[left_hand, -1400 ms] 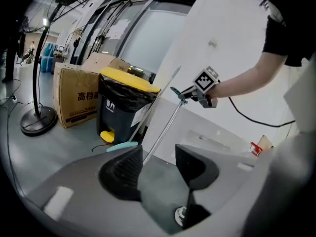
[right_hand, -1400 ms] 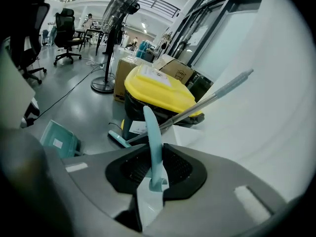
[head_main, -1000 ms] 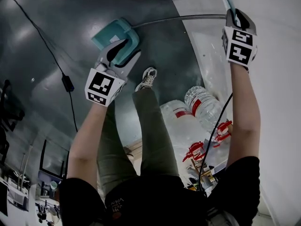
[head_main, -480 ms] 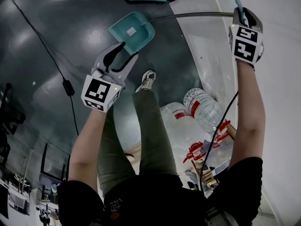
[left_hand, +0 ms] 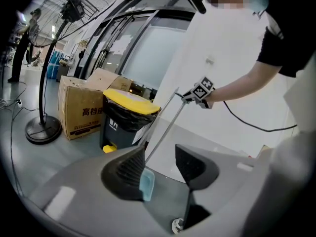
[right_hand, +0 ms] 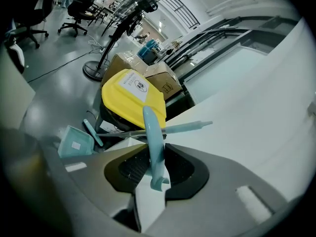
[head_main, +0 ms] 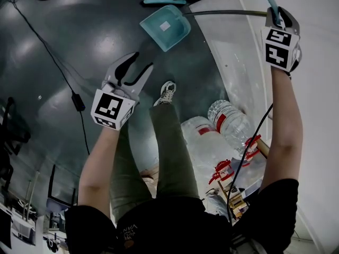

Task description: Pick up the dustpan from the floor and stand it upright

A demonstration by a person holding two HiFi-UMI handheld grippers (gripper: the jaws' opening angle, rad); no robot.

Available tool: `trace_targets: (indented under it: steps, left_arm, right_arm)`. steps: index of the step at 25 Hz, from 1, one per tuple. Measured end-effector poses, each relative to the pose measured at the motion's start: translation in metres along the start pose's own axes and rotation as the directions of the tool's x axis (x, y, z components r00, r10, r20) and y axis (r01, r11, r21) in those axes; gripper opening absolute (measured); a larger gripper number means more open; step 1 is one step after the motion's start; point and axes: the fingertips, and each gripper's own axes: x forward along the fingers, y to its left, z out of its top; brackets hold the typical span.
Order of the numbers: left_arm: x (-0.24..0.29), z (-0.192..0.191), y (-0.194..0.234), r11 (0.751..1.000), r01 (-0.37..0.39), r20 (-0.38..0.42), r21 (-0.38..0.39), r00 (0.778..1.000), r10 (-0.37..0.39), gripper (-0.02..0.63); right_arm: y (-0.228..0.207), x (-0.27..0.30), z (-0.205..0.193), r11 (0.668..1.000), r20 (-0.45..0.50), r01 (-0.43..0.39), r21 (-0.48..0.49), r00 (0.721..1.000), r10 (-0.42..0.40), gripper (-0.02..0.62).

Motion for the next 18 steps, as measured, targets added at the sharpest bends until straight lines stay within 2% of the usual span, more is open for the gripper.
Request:
trace_targets:
  steps: [9,14,18]
  left_arm:
    - [-0.003,-0.009,-0.01,1.0,0.007,-0.007,-0.011,1.0,-0.007,0.227]
    - [-0.005,-0.011,-0.015,1.0,0.025,-0.01,-0.013,1.0,-0.025,0.227]
    - [-0.009,-0.014,-0.015,0.999,0.032,-0.016,-0.011,0.999,-0.032,0.227]
  right_arm:
    - [-0.016,-0.012,-0.018,0.999,-0.028,0.051,0.006,0.998,-0.051,0.091]
    - [-0.004,-0.021,-0.027,0.998,-0.034,0.056,0.001,0.998,-0.055,0.098]
    - [0.005,-0.034,-0.025,0.998,-0.016,0.044,0.051,0.999,-0.043,0.097]
